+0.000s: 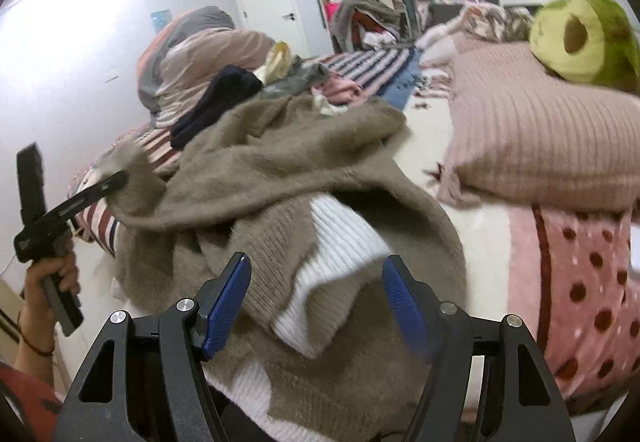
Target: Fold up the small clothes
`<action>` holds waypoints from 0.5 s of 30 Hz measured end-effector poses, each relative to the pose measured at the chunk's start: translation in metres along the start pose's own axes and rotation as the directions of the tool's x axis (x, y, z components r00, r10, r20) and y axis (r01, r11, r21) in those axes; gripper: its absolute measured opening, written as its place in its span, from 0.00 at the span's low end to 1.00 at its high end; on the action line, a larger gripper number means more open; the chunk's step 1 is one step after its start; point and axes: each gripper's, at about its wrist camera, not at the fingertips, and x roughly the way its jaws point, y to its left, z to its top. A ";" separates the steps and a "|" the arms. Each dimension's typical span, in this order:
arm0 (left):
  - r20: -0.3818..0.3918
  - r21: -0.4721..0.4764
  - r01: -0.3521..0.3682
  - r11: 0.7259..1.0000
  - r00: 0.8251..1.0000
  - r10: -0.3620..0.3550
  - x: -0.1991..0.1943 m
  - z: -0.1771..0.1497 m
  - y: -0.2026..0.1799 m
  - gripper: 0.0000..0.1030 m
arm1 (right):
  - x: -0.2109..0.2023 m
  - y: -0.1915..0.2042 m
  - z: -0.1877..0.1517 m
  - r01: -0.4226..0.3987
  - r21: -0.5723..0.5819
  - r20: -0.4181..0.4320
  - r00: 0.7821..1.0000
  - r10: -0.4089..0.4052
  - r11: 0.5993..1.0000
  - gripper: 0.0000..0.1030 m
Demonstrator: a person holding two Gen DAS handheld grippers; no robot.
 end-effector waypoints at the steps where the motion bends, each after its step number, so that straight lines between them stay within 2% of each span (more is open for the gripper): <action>1: -0.022 -0.014 0.006 1.000 1.000 -0.006 0.000 -0.004 0.006 0.27 | 0.000 -0.004 -0.004 0.008 0.019 -0.014 1.000 -0.007 1.000 0.63; 2: -0.054 -0.035 0.021 0.999 0.998 -0.023 -0.001 -0.012 0.015 0.31 | 0.000 -0.007 -0.007 0.012 0.030 -0.024 1.000 -0.011 0.999 0.63; 4: -0.090 -0.036 0.032 0.999 0.995 -0.035 -0.003 -0.024 0.024 0.61 | -0.002 -0.014 -0.017 0.022 0.063 -0.051 0.999 -0.019 0.998 0.63; 7: -0.101 -0.002 0.065 0.998 0.993 -0.065 -0.014 -0.038 0.033 0.80 | -0.006 -0.022 -0.032 0.031 0.092 -0.095 0.995 -0.022 0.995 0.63; 9: -0.162 -0.013 0.135 0.991 0.977 -0.136 -0.016 -0.046 0.046 0.91 | -0.009 -0.026 -0.043 0.028 0.110 -0.129 0.991 -0.013 0.993 0.63; 10: -0.190 -0.026 0.159 0.987 0.968 -0.161 -0.015 -0.049 0.051 0.95 | -0.010 -0.029 -0.048 0.027 0.120 -0.146 0.989 -0.009 0.992 0.64; 12: -0.266 -0.053 0.175 0.983 0.946 -0.183 -0.006 -0.058 0.057 0.95 | -0.009 -0.035 -0.058 0.027 0.144 -0.183 0.983 0.000 0.989 0.69; 15: -0.369 -0.116 0.142 0.983 0.913 -0.175 0.015 -0.073 0.061 0.95 | -0.001 -0.040 -0.074 0.022 0.189 -0.241 0.970 0.024 0.982 0.70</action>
